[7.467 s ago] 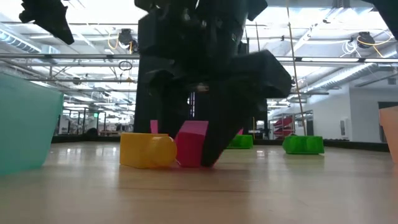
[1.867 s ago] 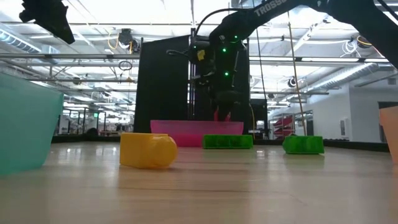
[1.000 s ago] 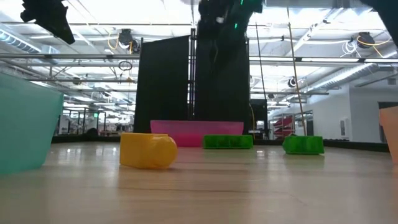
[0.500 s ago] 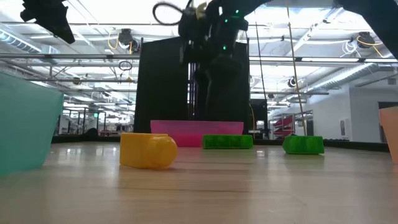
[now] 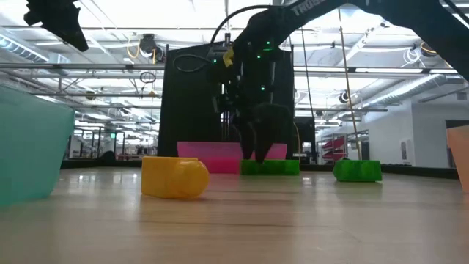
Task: Sort blocks
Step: Put the green game piece into the green bin
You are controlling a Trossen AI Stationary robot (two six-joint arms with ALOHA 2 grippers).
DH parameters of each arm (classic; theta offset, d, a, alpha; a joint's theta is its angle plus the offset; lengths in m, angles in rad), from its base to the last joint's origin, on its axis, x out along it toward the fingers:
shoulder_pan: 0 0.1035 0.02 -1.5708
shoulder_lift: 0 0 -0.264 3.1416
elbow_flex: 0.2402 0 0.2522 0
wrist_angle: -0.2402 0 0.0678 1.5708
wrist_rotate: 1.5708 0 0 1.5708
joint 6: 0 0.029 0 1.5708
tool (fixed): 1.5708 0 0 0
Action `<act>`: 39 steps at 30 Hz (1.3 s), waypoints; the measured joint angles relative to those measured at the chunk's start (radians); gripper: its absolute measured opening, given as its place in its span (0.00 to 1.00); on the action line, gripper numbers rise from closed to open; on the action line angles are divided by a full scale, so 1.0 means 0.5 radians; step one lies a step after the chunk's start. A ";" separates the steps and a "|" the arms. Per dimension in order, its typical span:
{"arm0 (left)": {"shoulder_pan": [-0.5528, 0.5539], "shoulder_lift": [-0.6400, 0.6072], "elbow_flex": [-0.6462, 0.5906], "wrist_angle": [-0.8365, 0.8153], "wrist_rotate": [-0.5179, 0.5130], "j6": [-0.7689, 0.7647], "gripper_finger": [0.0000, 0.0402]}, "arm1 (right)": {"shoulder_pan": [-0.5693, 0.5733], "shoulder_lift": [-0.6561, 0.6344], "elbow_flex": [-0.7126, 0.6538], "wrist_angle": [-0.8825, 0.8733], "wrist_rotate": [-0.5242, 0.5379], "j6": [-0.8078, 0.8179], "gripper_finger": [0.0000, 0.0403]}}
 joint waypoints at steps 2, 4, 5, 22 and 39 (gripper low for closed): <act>0.000 0.000 0.001 0.000 0.000 0.000 0.15 | -0.010 0.001 0.000 0.003 0.004 0.034 0.84; 0.000 0.000 0.000 0.000 0.000 0.000 0.15 | -0.010 -0.012 -0.003 0.004 -0.011 0.061 0.84; 0.000 0.000 0.001 0.000 0.000 0.000 0.15 | -0.010 -0.023 -0.006 -0.001 -0.036 0.073 0.84; 0.000 0.000 0.000 -0.008 -0.001 0.000 0.15 | 0.214 -0.206 -0.013 -0.035 -0.164 0.089 0.84; 0.000 -0.001 0.000 -0.007 -0.012 -0.002 0.15 | 0.080 -0.162 -0.008 0.000 -0.036 -0.049 0.84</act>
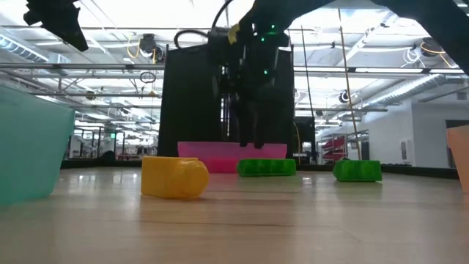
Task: Sort blocks
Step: Put the green game piece into the green bin
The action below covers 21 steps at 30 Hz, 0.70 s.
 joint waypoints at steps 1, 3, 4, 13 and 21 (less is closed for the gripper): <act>0.000 0.000 0.001 0.000 0.002 -0.002 0.15 | -0.008 0.016 0.000 0.002 0.000 -0.016 0.84; 0.000 0.000 0.000 0.000 0.003 0.000 0.15 | -0.023 0.045 0.000 0.000 0.000 -0.046 0.84; 0.000 0.000 0.000 0.000 0.003 0.000 0.15 | -0.028 0.068 0.000 0.003 0.000 -0.054 0.84; -0.001 0.000 0.000 0.000 0.010 0.001 0.15 | -0.074 0.236 -0.001 0.011 0.063 0.019 0.83; 0.000 0.000 0.000 -0.006 0.011 0.003 0.15 | -0.072 0.265 0.002 -0.018 0.041 0.044 0.53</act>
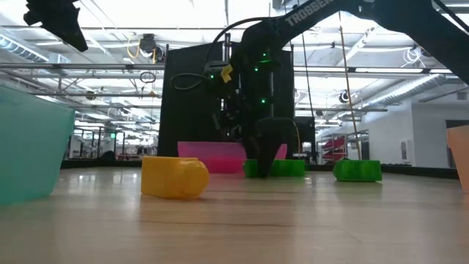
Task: Sort blocks
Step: Put the green game piece into the green bin
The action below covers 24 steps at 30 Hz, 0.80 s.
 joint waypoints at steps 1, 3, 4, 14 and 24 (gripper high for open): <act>0.000 0.000 0.000 -0.001 0.000 0.000 0.15 | 0.001 0.001 0.000 -0.006 -0.008 0.009 0.47; 0.000 0.000 0.000 -0.001 0.000 0.000 0.15 | -0.001 0.001 0.000 -0.005 -0.009 0.024 0.37; 0.000 0.001 0.000 -0.001 0.000 0.000 0.15 | -0.003 0.001 0.000 -0.006 -0.014 0.027 0.37; 0.000 0.001 0.000 -0.001 0.000 0.000 0.15 | 0.064 -0.061 -0.006 -0.008 0.024 0.044 0.37; 0.000 0.000 0.000 -0.001 0.000 -0.001 0.15 | 0.227 -0.404 0.145 0.471 -0.114 0.439 0.37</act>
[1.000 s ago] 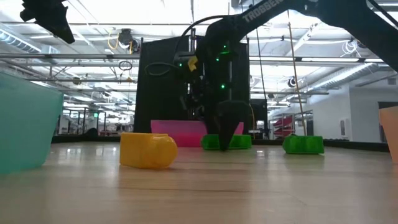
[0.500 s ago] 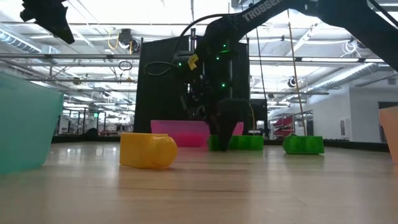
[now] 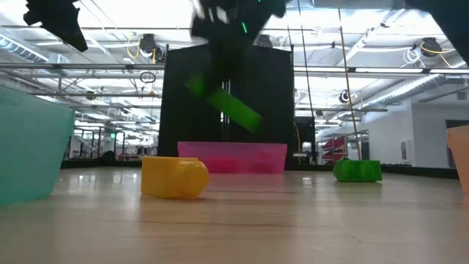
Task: Sort blocks
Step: Put the green game piece into the green bin
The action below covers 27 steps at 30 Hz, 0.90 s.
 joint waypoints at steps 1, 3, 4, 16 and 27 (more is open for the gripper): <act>0.000 0.000 0.000 0.000 0.000 0.000 0.15 | 0.024 -0.031 0.021 0.122 -0.031 0.065 0.37; -0.001 0.000 0.000 -0.001 0.000 -0.005 0.15 | 0.081 -0.073 0.053 0.420 -0.123 0.188 0.37; -0.001 0.000 0.000 0.000 0.000 -0.004 0.15 | 0.113 -0.085 0.063 0.594 -0.153 0.237 0.37; 0.000 0.000 0.000 0.004 0.001 -0.021 0.15 | 0.463 -0.006 0.094 1.914 -0.281 0.432 0.37; 0.000 0.001 0.000 0.018 0.011 -0.022 0.15 | 0.548 0.351 0.093 2.616 -0.421 0.651 0.37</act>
